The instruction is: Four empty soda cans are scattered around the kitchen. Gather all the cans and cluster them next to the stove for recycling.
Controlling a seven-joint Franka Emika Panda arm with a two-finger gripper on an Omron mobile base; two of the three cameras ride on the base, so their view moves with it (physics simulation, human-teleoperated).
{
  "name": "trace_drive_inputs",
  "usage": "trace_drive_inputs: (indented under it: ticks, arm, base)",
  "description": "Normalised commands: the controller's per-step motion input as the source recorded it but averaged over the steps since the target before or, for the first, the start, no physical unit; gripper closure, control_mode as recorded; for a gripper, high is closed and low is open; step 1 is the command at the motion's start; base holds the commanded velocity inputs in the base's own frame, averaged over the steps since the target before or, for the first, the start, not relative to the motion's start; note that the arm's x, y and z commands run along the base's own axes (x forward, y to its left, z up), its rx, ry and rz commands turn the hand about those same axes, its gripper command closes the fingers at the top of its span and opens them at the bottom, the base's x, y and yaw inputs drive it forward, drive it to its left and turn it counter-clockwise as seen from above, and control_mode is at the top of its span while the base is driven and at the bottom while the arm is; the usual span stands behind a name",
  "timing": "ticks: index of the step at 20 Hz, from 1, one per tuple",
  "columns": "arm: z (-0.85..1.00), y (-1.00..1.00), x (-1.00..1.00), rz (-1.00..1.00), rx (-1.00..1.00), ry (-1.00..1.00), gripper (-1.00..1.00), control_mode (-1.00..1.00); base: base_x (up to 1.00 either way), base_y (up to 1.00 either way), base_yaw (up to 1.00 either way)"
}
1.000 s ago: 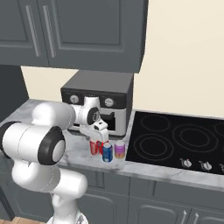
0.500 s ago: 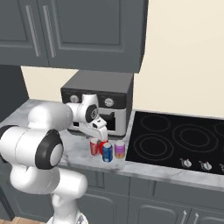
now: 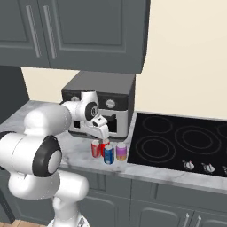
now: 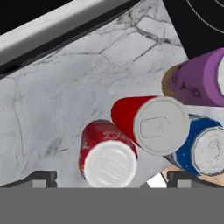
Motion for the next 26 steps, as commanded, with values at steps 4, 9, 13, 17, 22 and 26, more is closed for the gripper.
trace_drive_inputs:
  ticks: [4, 9, 13, 17, 22, 26]
  arm:
    - [0.20, -0.11, -0.22, -0.01, -0.01, 0.00, -1.00, -1.00]
    - [0.32, -0.10, -0.24, 0.00, 0.00, 0.00, -1.00, -1.00]
    - [0.39, -0.10, -0.23, 0.00, 0.00, 0.00, -1.00, -1.00]
    - [0.40, -0.08, -0.28, 0.00, 0.00, 0.00, -1.00, -1.00]
    - [0.35, -0.06, -0.27, 0.00, 0.00, 0.00, -1.00, -1.00]
    - [0.34, -0.05, -0.29, 0.00, 0.00, -0.02, -1.00, -1.00]
  base:
    - [0.00, 0.00, 0.00]
    - [0.00, 0.00, 0.00]
    - [0.00, 0.00, 0.00]
    - [0.00, 0.00, 0.00]
    - [0.00, 0.00, 0.00]
    - [0.00, 0.00, 0.00]
